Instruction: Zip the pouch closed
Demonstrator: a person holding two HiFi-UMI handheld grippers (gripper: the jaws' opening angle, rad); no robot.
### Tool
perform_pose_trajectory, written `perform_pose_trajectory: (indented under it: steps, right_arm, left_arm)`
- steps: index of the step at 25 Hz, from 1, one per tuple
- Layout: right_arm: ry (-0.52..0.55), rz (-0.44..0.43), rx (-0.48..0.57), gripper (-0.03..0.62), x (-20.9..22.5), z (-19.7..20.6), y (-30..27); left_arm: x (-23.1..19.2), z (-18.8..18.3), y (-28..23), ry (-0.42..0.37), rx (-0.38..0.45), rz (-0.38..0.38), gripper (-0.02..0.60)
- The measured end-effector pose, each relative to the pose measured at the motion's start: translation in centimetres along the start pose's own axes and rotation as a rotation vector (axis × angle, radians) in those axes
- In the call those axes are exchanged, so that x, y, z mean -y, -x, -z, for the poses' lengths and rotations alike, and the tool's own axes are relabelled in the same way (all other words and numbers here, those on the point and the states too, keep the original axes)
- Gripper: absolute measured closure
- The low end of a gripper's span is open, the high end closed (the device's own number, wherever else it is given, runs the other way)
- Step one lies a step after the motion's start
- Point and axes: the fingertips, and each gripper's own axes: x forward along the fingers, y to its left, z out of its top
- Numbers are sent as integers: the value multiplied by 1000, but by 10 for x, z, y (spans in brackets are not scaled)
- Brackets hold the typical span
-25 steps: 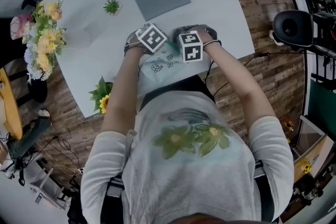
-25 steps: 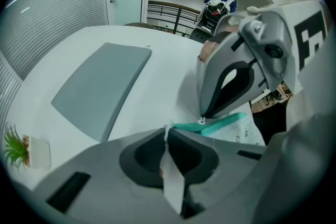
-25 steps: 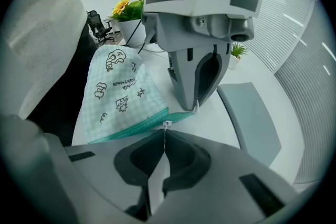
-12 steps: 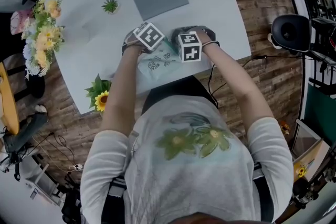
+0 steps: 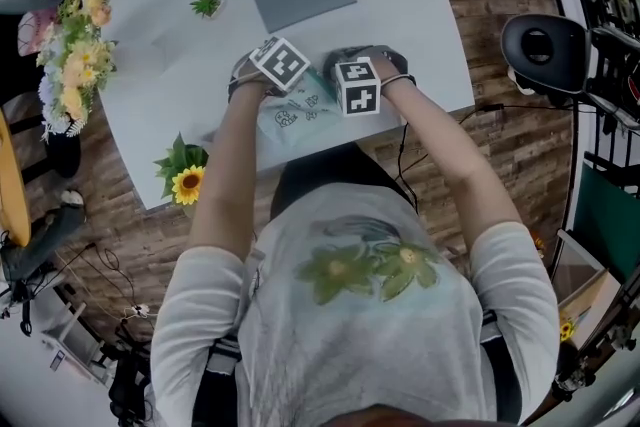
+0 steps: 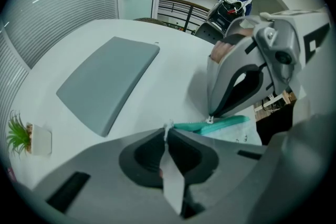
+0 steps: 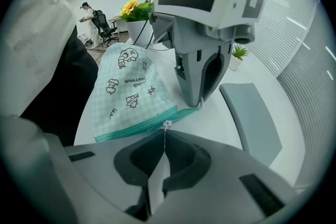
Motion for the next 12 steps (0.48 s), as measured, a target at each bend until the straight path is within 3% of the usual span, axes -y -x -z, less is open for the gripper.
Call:
perform_pose_trajectory:
  steps: [12]
  right_arm:
    - [20, 5, 10, 576, -4, 2, 0]
  left_arm:
    - [-2, 0, -3, 64, -16, -73, 558]
